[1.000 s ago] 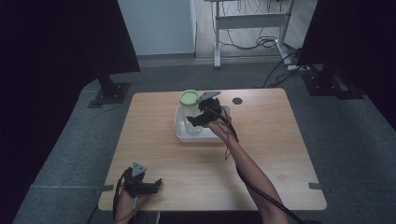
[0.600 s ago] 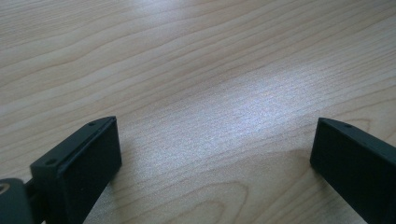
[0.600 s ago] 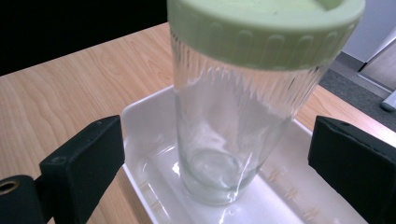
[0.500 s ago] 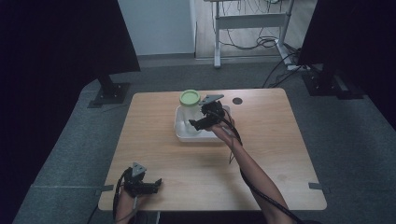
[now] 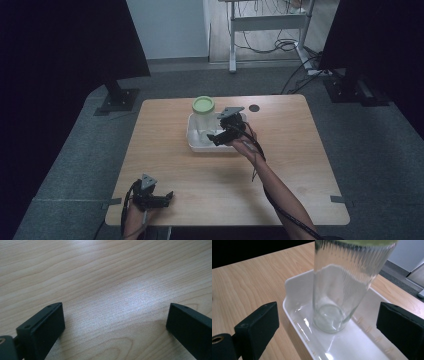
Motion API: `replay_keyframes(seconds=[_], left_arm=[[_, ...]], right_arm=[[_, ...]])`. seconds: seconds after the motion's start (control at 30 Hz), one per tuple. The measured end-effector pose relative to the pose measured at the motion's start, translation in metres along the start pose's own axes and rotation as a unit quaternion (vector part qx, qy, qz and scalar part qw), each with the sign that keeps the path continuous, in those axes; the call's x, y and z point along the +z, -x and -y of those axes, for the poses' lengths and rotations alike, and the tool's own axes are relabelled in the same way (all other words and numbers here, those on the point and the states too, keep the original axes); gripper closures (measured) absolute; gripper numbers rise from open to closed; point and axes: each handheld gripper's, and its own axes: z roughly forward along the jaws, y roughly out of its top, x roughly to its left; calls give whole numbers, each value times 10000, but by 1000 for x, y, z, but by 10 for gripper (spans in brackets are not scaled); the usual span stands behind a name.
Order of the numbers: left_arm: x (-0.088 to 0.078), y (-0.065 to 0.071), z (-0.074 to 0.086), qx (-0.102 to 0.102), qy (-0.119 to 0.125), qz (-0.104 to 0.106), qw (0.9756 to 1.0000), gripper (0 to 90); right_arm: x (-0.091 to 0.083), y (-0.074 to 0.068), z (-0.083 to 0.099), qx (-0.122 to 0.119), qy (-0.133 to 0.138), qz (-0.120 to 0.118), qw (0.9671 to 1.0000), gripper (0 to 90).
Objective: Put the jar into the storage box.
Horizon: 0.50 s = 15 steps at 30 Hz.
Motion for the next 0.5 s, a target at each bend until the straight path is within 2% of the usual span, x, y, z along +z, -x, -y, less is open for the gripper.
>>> replay_keyframes(seconds=[0.5], left_arm=[[0, 0, 0, 1, 0, 0, 10000, 17]], right_arm=[[-16, -9, 20, -81, 2, -64, 9999, 41]])
